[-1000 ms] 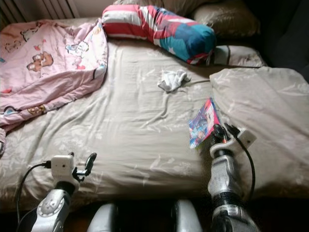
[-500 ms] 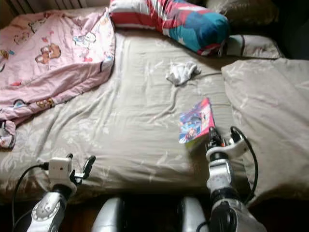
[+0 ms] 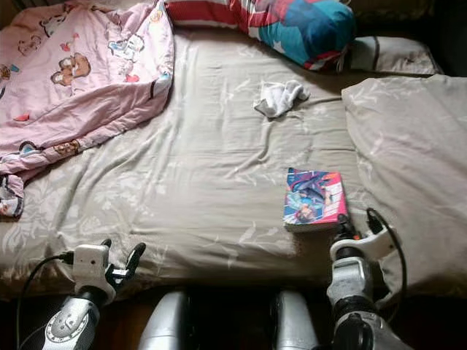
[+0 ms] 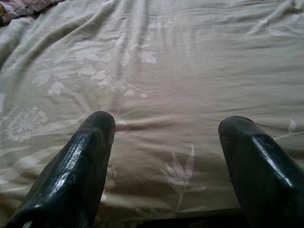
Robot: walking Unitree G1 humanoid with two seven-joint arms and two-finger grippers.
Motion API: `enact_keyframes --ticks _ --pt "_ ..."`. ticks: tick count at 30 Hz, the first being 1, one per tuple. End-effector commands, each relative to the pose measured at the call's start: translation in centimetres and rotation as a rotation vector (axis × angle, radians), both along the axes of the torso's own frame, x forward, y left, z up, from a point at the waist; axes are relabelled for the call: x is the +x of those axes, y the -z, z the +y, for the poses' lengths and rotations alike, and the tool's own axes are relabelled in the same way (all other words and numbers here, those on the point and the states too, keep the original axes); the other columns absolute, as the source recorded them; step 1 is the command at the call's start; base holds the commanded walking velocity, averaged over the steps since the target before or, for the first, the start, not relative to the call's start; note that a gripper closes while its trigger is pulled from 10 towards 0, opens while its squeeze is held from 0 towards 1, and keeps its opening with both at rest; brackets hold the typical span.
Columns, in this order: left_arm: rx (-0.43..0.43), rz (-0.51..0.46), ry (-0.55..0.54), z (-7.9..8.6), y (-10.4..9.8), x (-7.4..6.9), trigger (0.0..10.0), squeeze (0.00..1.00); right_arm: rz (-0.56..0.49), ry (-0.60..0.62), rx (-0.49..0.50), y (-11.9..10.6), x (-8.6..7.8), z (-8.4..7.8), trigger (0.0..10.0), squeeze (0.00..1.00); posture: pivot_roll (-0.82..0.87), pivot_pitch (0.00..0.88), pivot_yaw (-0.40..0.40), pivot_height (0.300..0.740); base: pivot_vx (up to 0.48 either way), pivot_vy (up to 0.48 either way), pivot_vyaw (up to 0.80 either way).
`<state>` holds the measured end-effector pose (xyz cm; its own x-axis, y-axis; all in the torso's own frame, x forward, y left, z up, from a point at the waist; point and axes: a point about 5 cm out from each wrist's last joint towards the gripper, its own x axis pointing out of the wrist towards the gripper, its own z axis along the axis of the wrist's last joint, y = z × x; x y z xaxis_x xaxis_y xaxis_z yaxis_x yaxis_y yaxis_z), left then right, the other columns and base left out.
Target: Clean up the room
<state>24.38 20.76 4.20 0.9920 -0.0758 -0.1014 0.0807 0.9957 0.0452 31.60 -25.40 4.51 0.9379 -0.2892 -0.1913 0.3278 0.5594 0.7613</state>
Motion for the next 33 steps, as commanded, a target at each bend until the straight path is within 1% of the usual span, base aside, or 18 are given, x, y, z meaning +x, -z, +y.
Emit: enact_keyframes --ticks 1,4,5,6,7,8,9,11,14,18,19,20,21,22,23,29,31,33 --pt "0.007 0.031 -0.007 0.2 0.4 -0.5 10.0 0.00 0.018 0.017 -0.035 0.0 -0.1 -0.3 10.0 0.00 0.13 0.294 0.100 0.632 0.000 0.000 0.00" --pt "0.005 0.036 -0.004 0.2 0.4 -0.5 10.0 0.00 -0.009 0.022 -0.054 -0.9 0.5 -0.4 10.0 0.00 0.12 0.293 0.100 0.632 0.000 0.000 0.00" --pt "0.004 0.037 -0.004 0.2 0.4 -0.5 10.0 0.00 -0.008 0.022 -0.055 -0.9 0.6 -0.3 10.0 0.10 0.12 0.293 0.100 0.632 0.000 0.000 0.00" --pt "0.004 0.037 -0.004 0.2 0.4 -0.5 10.0 0.00 -0.008 0.022 -0.055 -0.9 0.6 -0.3 10.0 0.10 0.12 0.293 0.100 0.632 0.000 0.000 0.00" --pt "0.004 0.042 -0.001 0.2 0.4 -0.4 10.0 0.00 0.015 0.016 -0.054 -0.9 0.6 -0.2 10.0 0.87 0.12 0.287 0.101 0.632 0.000 0.000 0.00" --pt "0.003 0.045 0.001 0.1 0.5 -0.4 10.0 0.00 0.034 0.010 -0.056 -0.7 0.6 -0.2 10.0 1.00 0.12 0.286 0.100 0.632 0.000 0.000 0.00" --pt "0.003 0.045 0.001 0.1 0.5 -0.4 10.0 0.00 0.034 0.010 -0.056 -0.7 0.6 -0.2 10.0 1.00 0.12 0.286 0.100 0.632 0.000 0.000 0.00" --pt "-0.002 0.048 0.008 -0.2 0.4 -0.2 10.0 0.00 0.070 0.021 -0.042 -0.3 0.4 -0.1 10.0 1.00 0.12 0.283 0.101 0.632 0.000 0.000 0.00" --pt "-0.004 0.049 0.009 -0.2 0.4 -0.2 10.0 0.00 0.069 0.024 -0.045 -0.3 0.4 -0.2 10.0 1.00 0.12 0.283 0.101 0.632 0.000 0.000 0.00" --pt "-0.007 0.051 0.012 -0.3 0.4 0.0 10.0 0.00 0.040 0.039 -0.092 -0.9 0.5 -0.6 10.0 1.00 0.12 0.281 0.102 0.632 0.000 0.000 0.00" --pt "-0.008 0.051 0.013 -0.3 0.4 0.0 10.0 0.00 0.031 0.044 -0.112 -1.2 0.6 -0.8 10.0 0.98 0.11 0.281 0.100 0.632 0.000 0.000 0.00" --pt "-0.011 0.051 0.013 -0.4 0.4 0.1 10.0 0.00 0.022 0.045 -0.161 -1.6 0.8 -0.9 10.0 0.39 0.11 0.281 0.100 0.632 0.000 0.000 0.00" --pt "-0.011 0.051 0.013 -0.4 0.4 0.1 10.0 0.00 0.022 0.045 -0.161 -1.6 0.8 -0.9 10.0 0.39 0.11 0.281 0.100 0.632 0.000 0.000 0.00" --pt "-0.014 0.051 0.014 -0.4 0.4 0.2 10.0 0.00 0.029 0.038 -0.241 -2.0 0.9 -1.0 10.0 0.00 0.11 0.278 0.097 0.632 0.000 0.000 0.00" --pt "-0.017 0.051 0.015 -0.5 0.4 0.3 10.0 0.00 0.028 0.039 -0.288 -2.3 0.9 -1.1 10.0 0.00 0.10 0.276 0.096 0.632 0.000 0.000 0.00" --pt "-0.028 0.051 0.012 -0.8 0.5 0.8 10.0 0.00 0.028 0.048 -0.332 -2.5 0.9 -1.2 10.0 0.00 0.09 0.263 0.085 0.632 0.000 0.000 0.00" --pt "-0.035 0.050 0.006 -0.9 0.6 1.1 10.0 0.00 0.026 0.023 -0.390 -2.5 0.9 -0.9 10.0 0.00 0.08 0.248 0.075 0.632 0.000 0.000 0.00" --pt "-0.045 0.047 -0.007 -0.8 0.6 1.4 10.0 0.00 0.015 -0.021 -0.448 -2.5 0.9 -0.2 10.0 0.00 0.07 0.238 0.068 0.632 0.000 0.000 0.00"
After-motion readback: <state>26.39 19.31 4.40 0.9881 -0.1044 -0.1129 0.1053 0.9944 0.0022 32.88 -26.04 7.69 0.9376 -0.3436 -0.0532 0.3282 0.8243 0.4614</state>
